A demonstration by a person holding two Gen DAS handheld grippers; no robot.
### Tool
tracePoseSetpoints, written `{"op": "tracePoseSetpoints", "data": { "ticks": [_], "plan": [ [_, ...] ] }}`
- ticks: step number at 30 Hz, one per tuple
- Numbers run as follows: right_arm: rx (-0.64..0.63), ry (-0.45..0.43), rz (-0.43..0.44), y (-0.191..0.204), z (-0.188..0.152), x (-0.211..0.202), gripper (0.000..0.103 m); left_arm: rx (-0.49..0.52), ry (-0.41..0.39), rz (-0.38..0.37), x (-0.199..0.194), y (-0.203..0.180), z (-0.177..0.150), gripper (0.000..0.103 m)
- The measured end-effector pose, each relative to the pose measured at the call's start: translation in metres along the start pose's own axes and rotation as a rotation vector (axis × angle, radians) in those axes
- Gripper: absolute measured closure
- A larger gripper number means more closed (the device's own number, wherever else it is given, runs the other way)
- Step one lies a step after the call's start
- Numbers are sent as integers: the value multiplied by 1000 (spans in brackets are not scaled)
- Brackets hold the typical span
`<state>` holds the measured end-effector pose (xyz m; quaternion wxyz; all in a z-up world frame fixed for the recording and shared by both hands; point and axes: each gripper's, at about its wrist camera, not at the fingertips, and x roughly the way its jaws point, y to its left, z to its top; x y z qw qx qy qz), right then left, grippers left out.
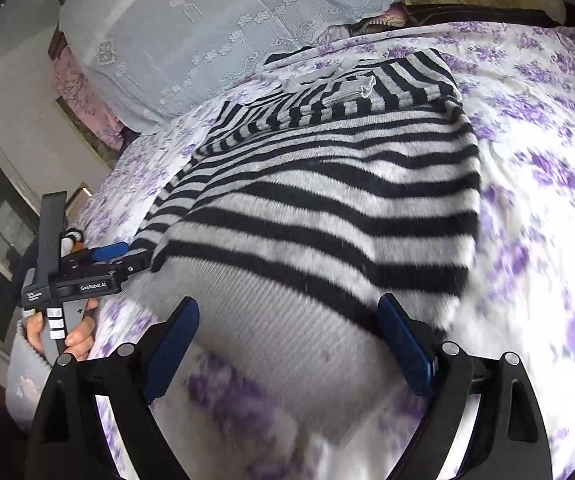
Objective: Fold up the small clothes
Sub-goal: 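Release the folded side and withdraw both grippers from the sweater, then move both grippers to the grey ribbed hem band of the sweater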
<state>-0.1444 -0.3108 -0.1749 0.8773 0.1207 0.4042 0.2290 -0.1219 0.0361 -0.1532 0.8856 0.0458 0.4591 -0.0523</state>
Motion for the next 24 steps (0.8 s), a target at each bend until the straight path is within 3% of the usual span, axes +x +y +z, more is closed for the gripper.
{"op": "tracePoseSetpoints", "data": {
  "ticks": [2,6,9,12,15,16,18,19,20,21,23,24],
  "plan": [
    [-20,-9,-22,4,-3,-12,12,12,23,-16,-5,2,-7,4],
    [-182,39,-81,32,-2,-16,12,79,-13,87,-18,-7,-9,4],
    [-108,37,-68,17,-9,-31,13,91,-47,124,-27,-5,-13,4],
    [10,0,-77,-7,-20,-50,13,23,-43,82,-32,14,-14,4],
    [114,-5,3,-22,-32,-50,16,-70,3,-20,-25,38,-15,4],
    [149,-6,29,-25,-33,-42,21,-103,60,-67,-12,45,-15,4],
    [147,-35,26,-22,-30,-28,29,-112,92,-63,2,43,-13,4],
    [140,-35,28,-19,-25,-21,48,-99,86,-52,1,39,-12,4],
    [154,-27,37,-19,-22,-16,76,-79,82,-61,0,33,-11,7],
    [183,-21,53,-21,-19,-11,87,-65,71,-90,-3,29,-11,15],
    [192,-46,52,-18,-16,-17,94,-54,51,-98,-12,26,-13,44],
    [163,-63,47,-13,-16,-25,95,-52,47,-100,-15,26,-14,50]
  ]
}}
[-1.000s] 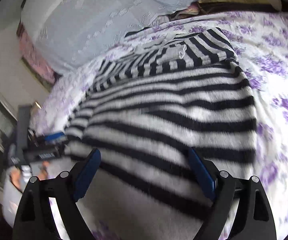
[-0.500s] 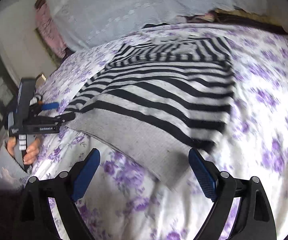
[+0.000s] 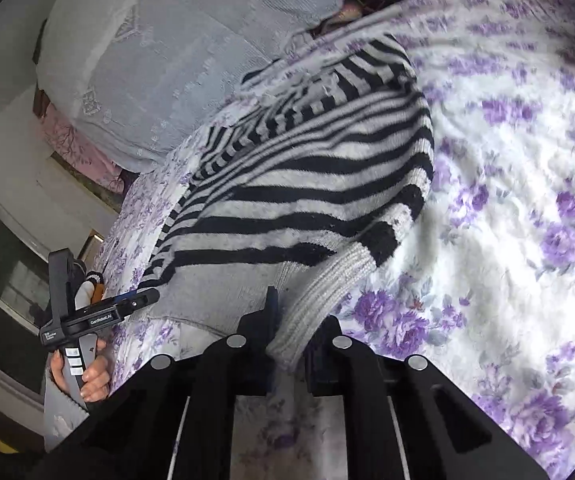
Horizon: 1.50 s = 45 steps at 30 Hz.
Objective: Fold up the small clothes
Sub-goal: 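Move both grippers to the grey ribbed hem band of the sweater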
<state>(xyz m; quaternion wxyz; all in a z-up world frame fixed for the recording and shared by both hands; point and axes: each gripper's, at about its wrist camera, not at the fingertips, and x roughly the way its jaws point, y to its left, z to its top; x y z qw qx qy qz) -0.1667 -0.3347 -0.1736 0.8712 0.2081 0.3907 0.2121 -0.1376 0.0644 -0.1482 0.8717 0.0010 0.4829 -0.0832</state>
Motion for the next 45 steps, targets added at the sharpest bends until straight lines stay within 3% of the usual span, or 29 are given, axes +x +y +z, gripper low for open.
{"op": "tracePoseSetpoints", "data": {
  "ticks": [2,6,9,11,14,18,19,21,24,26,27,32,36,39,41,45],
  "plan": [
    [-45,-6,-19,5,-1,-22,96,0,3,-29,-3,3,-5,55],
    [16,123,-91,-28,-18,-13,97,3,16,-28,-2,4,-12,53],
    [15,105,-91,-26,-20,-22,95,29,16,-12,-12,0,-15,52],
    [-11,79,-144,-19,-16,-31,87,47,-1,-1,-24,0,-13,44],
    [-118,11,-192,4,3,-43,86,67,-67,22,-45,-4,5,31],
    [-242,-49,-142,53,37,-27,85,124,-126,-7,-53,-36,41,22],
    [-264,-47,-113,66,44,-14,81,151,-141,-9,-49,-49,50,17],
    [-298,-18,-94,84,52,17,72,179,-134,9,-35,-69,59,15],
    [-314,85,-136,87,49,75,71,221,-69,31,5,-87,61,15],
    [-309,154,-159,78,33,96,68,229,12,60,36,-85,48,10],
    [-320,139,-156,76,25,95,68,226,28,57,44,-82,40,9],
    [-334,146,-104,70,12,61,57,244,-52,28,16,-74,22,8],
    [-334,76,-112,74,22,41,42,203,-119,5,-2,-65,33,7],
    [-302,22,-103,78,41,48,42,163,-86,22,11,-64,51,7],
    [-266,14,-83,76,50,58,37,145,-49,27,28,-60,57,7],
    [-214,101,-119,54,46,90,29,137,-2,15,47,-51,50,4]
  ]
}}
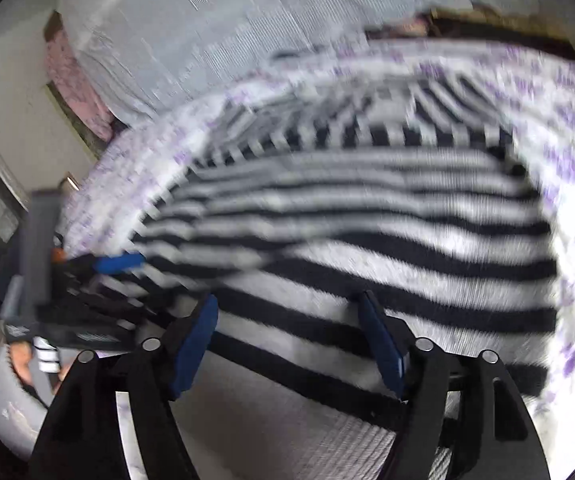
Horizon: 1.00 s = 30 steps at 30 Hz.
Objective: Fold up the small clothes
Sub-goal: 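Move both grippers to the grey ribbed hem band of the sweater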
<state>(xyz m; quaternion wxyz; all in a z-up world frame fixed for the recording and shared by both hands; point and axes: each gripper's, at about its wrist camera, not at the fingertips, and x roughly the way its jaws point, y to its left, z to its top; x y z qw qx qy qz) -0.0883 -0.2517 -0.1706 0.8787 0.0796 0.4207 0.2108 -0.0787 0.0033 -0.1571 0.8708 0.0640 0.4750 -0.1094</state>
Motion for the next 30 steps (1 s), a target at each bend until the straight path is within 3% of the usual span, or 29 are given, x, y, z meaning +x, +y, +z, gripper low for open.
{"op": "tracePoseSetpoints", "data": {
  "ticks": [5,9,13,16,21,24,30],
  "plan": [
    [33,-70,37,-10,-10,-36,25,-29,-43,-45,-26,10,-12,4],
    [70,-135,2,-37,-28,-75,22,-89,-80,-59,-48,33,-24,4],
    [207,-151,-35,-78,-54,-104,22,-196,-35,-109,-47,65,-36,4],
    [297,-150,3,-99,-73,-112,21,-236,14,-153,-38,73,-43,5],
    [254,-141,36,-88,-82,-109,16,-164,42,-232,-37,52,-51,5],
    [219,-108,84,-76,-77,-100,16,-133,56,-241,-33,45,-49,5],
    [141,-71,119,-56,-67,-85,18,-189,68,-362,-25,60,-37,5]
  ]
}}
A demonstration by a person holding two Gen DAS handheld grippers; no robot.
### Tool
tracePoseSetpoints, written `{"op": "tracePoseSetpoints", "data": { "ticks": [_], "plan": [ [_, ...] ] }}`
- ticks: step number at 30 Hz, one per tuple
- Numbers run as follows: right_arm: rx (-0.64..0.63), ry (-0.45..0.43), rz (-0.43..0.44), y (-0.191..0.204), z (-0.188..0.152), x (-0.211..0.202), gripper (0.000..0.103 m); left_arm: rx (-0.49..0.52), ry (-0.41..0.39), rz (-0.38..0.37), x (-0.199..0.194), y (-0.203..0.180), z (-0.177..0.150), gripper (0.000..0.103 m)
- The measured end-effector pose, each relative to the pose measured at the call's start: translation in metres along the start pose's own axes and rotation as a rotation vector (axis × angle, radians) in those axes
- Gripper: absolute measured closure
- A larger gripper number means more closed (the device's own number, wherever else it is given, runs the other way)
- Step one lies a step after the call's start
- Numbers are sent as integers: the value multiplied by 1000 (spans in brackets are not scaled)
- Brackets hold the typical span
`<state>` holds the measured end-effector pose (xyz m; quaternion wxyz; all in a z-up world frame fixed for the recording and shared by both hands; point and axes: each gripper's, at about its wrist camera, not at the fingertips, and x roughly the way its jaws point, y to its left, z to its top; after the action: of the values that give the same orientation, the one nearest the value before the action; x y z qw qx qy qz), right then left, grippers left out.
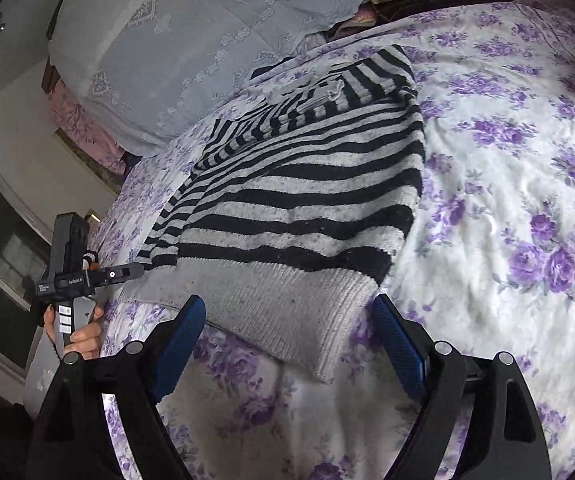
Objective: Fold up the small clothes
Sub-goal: 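Move both grippers to the grey ribbed hem band of the sweater, then close both grippers on the grey ribbed hem band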
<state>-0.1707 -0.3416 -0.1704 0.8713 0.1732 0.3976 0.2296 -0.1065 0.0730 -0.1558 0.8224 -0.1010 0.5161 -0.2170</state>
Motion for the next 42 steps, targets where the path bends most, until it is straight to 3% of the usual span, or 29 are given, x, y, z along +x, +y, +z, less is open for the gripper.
{"op": "tracePoseSetpoints", "data": {
  "ticks": [4,8,12,15,16,18,20,22,24,28,30,31,32,34,38,42],
  "plan": [
    [3,9,4,-5,2,10,28,-30,-5,-62,-1,8,2,5],
    [52,-6,42,-14,7,12,37,18,-2,-105,-4,-4,-9,10],
    [66,1,78,-16,7,16,36,70,-2,-35,1,-10,-10,20],
    [67,14,84,-15,12,26,36,44,-11,-42,8,-3,8,22],
    [62,19,85,-14,15,30,36,38,-14,-41,9,-2,12,27],
    [49,21,77,-11,16,32,36,41,-22,-28,9,-3,12,31],
    [36,15,75,-10,14,32,36,65,-34,-6,6,-7,7,42],
    [41,10,81,-11,14,30,38,87,-38,25,8,-11,4,43],
    [48,7,84,-13,14,30,38,103,-35,48,10,-14,4,41],
    [38,10,109,-11,14,30,26,182,-15,56,20,-31,-3,4],
    [6,24,114,-3,14,33,15,259,-20,155,27,-45,-10,4],
    [-23,38,118,3,13,36,5,289,-26,195,31,-51,-13,4],
    [-48,52,123,9,13,39,3,295,-33,210,31,-54,-14,4],
    [-75,70,84,16,12,42,3,261,-26,181,30,-48,-11,4],
    [-40,45,126,9,12,37,3,204,-29,97,24,-35,-6,4],
    [-43,42,123,10,10,35,3,206,-32,94,25,-37,-8,4]
  ]
}}
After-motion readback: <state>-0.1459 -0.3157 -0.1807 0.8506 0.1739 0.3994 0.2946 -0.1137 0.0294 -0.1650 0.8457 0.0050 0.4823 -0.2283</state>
